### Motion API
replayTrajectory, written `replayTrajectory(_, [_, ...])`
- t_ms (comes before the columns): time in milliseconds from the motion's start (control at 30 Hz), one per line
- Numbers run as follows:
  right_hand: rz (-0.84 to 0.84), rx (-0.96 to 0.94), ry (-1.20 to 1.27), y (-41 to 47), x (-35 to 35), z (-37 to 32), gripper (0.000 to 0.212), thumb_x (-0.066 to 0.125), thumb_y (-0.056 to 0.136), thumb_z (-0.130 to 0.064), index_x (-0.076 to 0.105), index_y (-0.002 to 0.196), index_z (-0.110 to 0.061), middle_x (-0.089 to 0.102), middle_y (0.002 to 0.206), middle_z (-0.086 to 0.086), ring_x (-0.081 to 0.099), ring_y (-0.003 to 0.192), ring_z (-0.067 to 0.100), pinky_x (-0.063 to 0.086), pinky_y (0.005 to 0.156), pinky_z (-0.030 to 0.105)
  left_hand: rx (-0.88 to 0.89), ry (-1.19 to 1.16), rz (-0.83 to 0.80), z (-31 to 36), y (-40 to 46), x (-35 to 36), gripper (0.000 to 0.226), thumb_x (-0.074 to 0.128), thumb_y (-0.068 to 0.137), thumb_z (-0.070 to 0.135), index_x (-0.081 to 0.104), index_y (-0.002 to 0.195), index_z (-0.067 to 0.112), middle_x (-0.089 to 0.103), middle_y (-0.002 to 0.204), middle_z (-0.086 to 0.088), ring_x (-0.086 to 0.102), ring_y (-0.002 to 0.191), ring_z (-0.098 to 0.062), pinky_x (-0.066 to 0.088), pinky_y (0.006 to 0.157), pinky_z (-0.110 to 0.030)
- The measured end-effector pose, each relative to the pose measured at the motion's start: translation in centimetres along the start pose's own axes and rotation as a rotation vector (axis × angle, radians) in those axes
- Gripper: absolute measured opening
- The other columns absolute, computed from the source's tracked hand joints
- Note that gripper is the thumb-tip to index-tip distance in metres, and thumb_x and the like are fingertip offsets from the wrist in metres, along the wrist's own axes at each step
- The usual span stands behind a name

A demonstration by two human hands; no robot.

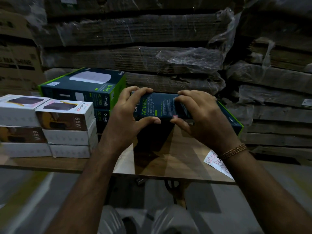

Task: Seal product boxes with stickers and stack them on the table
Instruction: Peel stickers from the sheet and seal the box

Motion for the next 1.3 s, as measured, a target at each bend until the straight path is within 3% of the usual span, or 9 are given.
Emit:
replayTrajectory(100, [0.048, -0.015, 0.016, 0.0, -0.4, -0.5, 0.049, 0.08, 0.094, -0.032, 0.063, 0.13, -0.002, 0.061, 0.145, 0.02, 0.062, 0.126, 0.038, 0.047, 0.107, 0.055, -0.003, -0.004, 0.002, 0.0, 0.0, 0.0, 0.084, 0.074, 0.078, 0.06, 0.055, 0.151, 0.024, 0.045, 0.148, -0.001, 0.044, 0.132, -0.002, 0.041, 0.101, -0.002])
replayTrajectory(233, [0.2, -0.162, -0.059, -1.5, -0.2, -2.1, 0.015, 0.076, 0.101, -0.017, 0.078, 0.106, -0.003, 0.06, 0.147, 0.022, 0.064, 0.13, 0.04, 0.054, 0.103, 0.057, 0.001, 0.003, -0.002, -0.1, 0.3, -0.2, 0.083, 0.079, 0.078, 0.057, 0.055, 0.151, 0.025, 0.046, 0.146, -0.001, 0.046, 0.132, -0.006, 0.041, 0.101, -0.004])
replayTrajectory(333, [0.264, -0.189, -0.093, -2.1, 0.3, -2.7, 0.008, 0.077, 0.099, -0.01, 0.082, 0.099, -0.004, 0.062, 0.145, 0.02, 0.065, 0.129, 0.04, 0.058, 0.098, 0.055, 0.007, 0.012, -0.01, -0.2, 0.5, -0.4, 0.083, 0.079, 0.078, 0.057, 0.056, 0.15, 0.024, 0.048, 0.146, -0.002, 0.048, 0.133, -0.009, 0.039, 0.102, -0.002])
replayTrajectory(667, [0.278, -0.033, 0.033, -1.9, 0.7, -1.0, 0.027, 0.077, 0.1, -0.018, 0.078, 0.115, 0.004, 0.059, 0.148, 0.021, 0.065, 0.127, 0.034, 0.054, 0.106, 0.046, 0.074, 0.051, 0.007, 0.2, 1.1, -0.3, 0.083, 0.084, 0.077, 0.053, 0.059, 0.148, 0.018, 0.052, 0.143, -0.004, 0.047, 0.131, -0.006, 0.037, 0.107, -0.006])
replayTrajectory(800, [0.247, 0.0, 0.053, -1.7, 0.6, -0.6, 0.032, 0.079, 0.098, -0.023, 0.077, 0.12, 0.001, 0.058, 0.148, 0.022, 0.062, 0.127, 0.037, 0.052, 0.103, 0.052, 0.08, 0.05, 0.011, -0.1, 1.2, -0.4, 0.082, 0.089, 0.078, 0.046, 0.059, 0.148, 0.016, 0.053, 0.142, -0.006, 0.05, 0.133, -0.013, 0.04, 0.111, -0.013])
replayTrajectory(933, [0.237, 0.229, 0.134, -2.1, 0.1, 0.4, 0.065, 0.088, 0.084, -0.052, 0.071, 0.127, -0.007, 0.056, 0.151, 0.012, 0.046, 0.144, 0.035, 0.039, 0.113, 0.061, 0.014, -0.003, 0.0, -0.9, 0.4, -1.1, 0.079, 0.09, 0.079, 0.041, 0.058, 0.148, 0.021, 0.051, 0.145, -0.002, 0.05, 0.137, -0.015, 0.048, 0.115, -0.034])
replayTrajectory(1100, [0.082, 0.542, 0.177, -4.1, 1.4, 1.6, 0.089, 0.073, 0.074, -0.085, 0.062, 0.138, -0.024, 0.049, 0.155, 0.002, 0.034, 0.153, 0.027, 0.033, 0.12, 0.061, -0.096, -0.182, 0.018, -2.8, -2.0, -1.3, 0.072, 0.095, 0.075, 0.022, 0.062, 0.139, 0.02, 0.056, 0.14, 0.003, 0.055, 0.134, -0.01, 0.05, 0.112, -0.029])
replayTrajectory(1200, [-0.047, 0.697, 0.343, -5.6, 3.1, 1.6, 0.088, 0.079, 0.069, -0.08, 0.06, 0.138, -0.028, 0.053, 0.149, -0.001, 0.049, 0.14, 0.018, 0.045, 0.117, 0.043, -0.136, -0.147, 0.034, -2.9, -3.7, -0.1, 0.073, 0.096, 0.074, 0.017, 0.062, 0.138, 0.022, 0.054, 0.143, 0.005, 0.051, 0.136, -0.004, 0.046, 0.114, -0.024])
replayTrajectory(1300, [-0.048, 0.828, 0.551, -7.0, 4.1, 1.5, 0.084, 0.093, 0.065, -0.06, 0.059, 0.137, -0.031, 0.065, 0.13, -0.01, 0.067, 0.115, 0.01, 0.061, 0.095, 0.034, -0.165, -0.147, 0.047, -3.3, -5.0, 1.2, 0.076, 0.097, 0.073, 0.017, 0.06, 0.14, 0.024, 0.052, 0.15, 0.008, 0.049, 0.14, -0.003, 0.045, 0.115, -0.023])
Point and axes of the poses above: each hand's wrist, its own y-axis towards the middle knuckle, its own x-axis out of the palm, z = x × y, the point moved 5 cm from there along y, towards the middle knuckle
